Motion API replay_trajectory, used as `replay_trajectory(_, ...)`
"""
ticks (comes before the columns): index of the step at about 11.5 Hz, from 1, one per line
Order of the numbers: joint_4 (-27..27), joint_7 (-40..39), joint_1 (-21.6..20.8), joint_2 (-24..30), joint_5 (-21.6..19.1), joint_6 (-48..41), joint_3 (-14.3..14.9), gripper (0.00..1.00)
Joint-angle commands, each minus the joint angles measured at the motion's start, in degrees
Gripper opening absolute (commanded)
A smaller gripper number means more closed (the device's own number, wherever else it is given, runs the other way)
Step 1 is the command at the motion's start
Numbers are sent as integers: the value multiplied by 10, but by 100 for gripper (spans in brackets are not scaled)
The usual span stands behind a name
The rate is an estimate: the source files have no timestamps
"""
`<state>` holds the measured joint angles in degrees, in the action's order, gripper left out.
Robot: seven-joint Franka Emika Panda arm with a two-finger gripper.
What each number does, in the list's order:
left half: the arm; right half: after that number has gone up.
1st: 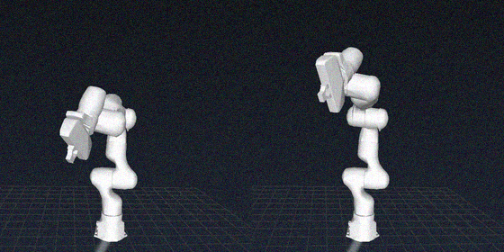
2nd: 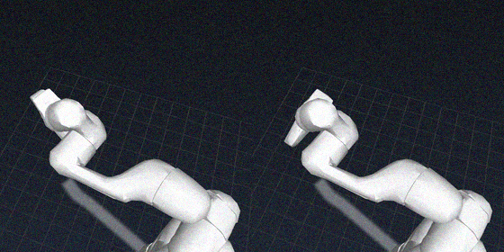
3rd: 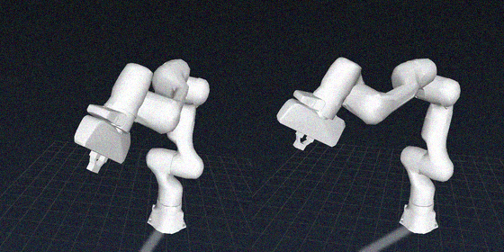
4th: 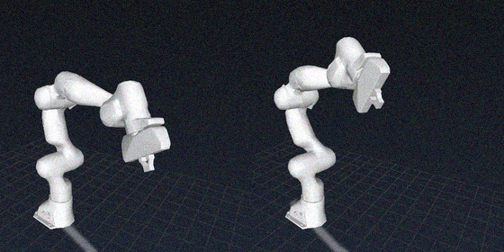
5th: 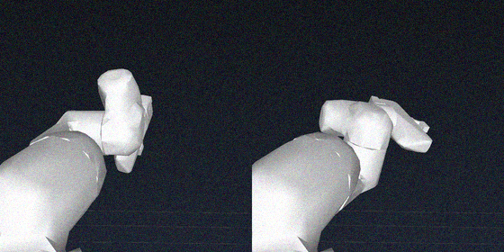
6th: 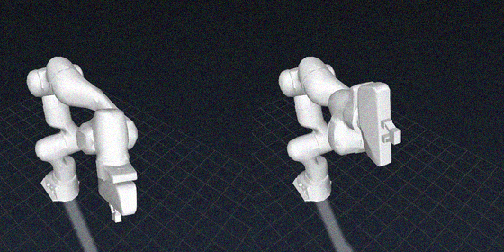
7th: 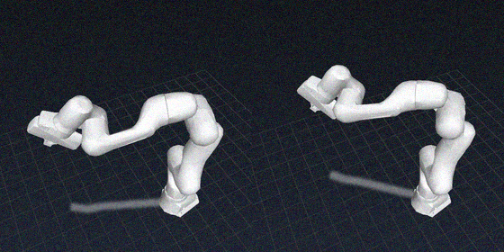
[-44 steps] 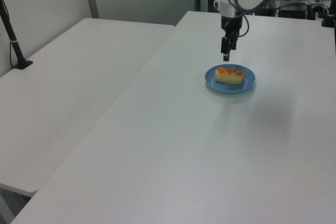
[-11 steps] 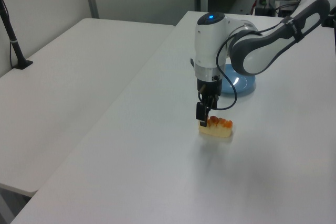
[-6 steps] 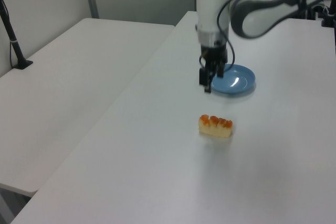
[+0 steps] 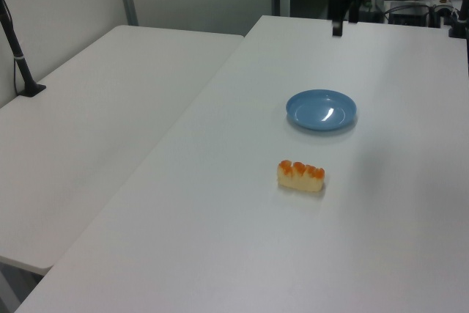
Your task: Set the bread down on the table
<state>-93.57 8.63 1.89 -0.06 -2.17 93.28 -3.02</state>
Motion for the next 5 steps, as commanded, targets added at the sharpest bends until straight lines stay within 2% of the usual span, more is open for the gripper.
replay_trajectory(1,-14,-88,13,29,-26,7,46,100)
replay_trajectory(3,14,-112,44,24,-36,9,46,100)
replay_trajectory(5,15,-113,44,23,-33,12,46,100)
